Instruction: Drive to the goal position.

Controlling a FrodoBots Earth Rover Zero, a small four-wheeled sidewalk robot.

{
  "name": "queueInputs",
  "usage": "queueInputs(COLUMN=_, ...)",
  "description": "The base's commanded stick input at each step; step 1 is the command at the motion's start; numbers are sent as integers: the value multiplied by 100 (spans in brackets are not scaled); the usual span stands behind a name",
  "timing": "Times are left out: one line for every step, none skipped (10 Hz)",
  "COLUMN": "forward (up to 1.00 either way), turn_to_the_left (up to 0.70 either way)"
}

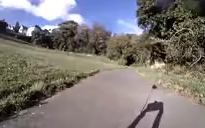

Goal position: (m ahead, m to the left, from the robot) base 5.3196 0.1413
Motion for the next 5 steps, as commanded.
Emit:
queueInputs(forward=85, turn_to_the_left=-19)
queueInputs(forward=85, turn_to_the_left=-4)
queueInputs(forward=85, turn_to_the_left=0)
queueInputs(forward=85, turn_to_the_left=0)
queueInputs(forward=85, turn_to_the_left=0)
